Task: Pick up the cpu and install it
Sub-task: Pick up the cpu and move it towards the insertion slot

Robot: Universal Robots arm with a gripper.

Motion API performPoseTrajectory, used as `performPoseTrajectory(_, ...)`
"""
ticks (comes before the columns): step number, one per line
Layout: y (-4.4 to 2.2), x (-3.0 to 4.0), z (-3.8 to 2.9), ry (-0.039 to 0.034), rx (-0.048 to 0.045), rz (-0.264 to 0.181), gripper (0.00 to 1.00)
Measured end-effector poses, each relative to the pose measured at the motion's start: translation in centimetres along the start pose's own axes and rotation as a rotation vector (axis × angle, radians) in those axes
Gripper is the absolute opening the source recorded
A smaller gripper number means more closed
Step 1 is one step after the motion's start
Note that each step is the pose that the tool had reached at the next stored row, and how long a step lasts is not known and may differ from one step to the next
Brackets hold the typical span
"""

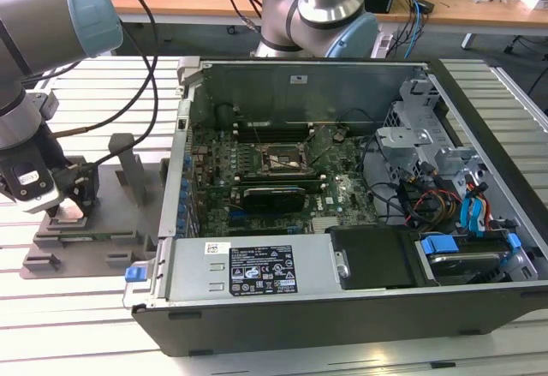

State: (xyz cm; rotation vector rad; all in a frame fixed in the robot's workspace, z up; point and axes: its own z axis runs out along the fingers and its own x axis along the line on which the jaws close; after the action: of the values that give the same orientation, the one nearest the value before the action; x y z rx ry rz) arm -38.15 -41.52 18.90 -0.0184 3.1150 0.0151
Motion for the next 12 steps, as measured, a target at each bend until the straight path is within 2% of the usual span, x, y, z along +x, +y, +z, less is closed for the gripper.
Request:
performPoseTrajectory(4, 0.00, 0.00, 0.00, 0.0000, 0.0000, 0.000, 0.55)
performPoseTrajectory(9, 0.01, -0.03, -0.78, -0.0003, -0.0002, 0.000, 0.55)
performPoseTrajectory(12, 0.01, -0.07, -0.79, -0.0001, -0.0034, 0.000, 0.55)
